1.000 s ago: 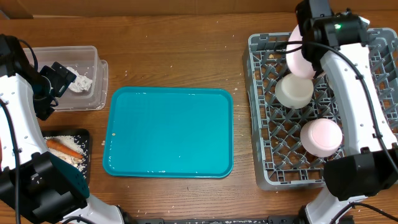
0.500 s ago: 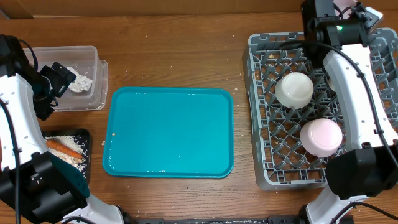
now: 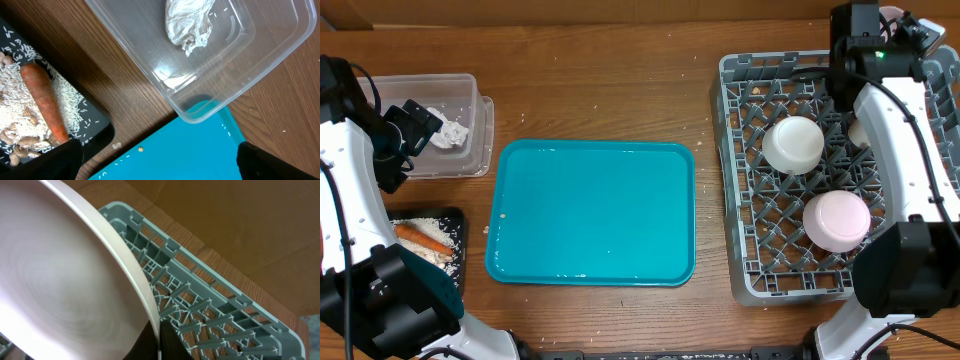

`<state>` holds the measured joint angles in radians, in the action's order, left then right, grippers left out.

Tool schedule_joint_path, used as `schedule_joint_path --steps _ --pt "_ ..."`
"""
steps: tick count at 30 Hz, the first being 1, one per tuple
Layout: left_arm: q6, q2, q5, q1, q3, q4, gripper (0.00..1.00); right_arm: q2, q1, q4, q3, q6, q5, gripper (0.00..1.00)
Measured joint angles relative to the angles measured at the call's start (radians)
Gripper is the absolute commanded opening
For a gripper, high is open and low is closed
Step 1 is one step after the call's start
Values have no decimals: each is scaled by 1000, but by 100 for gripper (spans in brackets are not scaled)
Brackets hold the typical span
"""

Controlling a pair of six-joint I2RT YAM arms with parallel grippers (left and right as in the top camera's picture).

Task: Sort waste into correct bins and load items into the dishwasher
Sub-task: 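Lower the plate upright into the rack slots and release it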

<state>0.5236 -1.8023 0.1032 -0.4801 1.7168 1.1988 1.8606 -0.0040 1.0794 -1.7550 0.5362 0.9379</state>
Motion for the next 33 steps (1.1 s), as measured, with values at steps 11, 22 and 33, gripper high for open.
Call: schedule_joint_path --steps 11,22,33 --pt "0 0 0 0 0 0 100 0 -3 -137 76 -166 -19 4" --pt "0 0 0 0 0 0 100 0 -63 -168 76 -248 -30 4" --pt "0 0 0 0 0 0 100 0 -73 -151 76 -252 -98 9"
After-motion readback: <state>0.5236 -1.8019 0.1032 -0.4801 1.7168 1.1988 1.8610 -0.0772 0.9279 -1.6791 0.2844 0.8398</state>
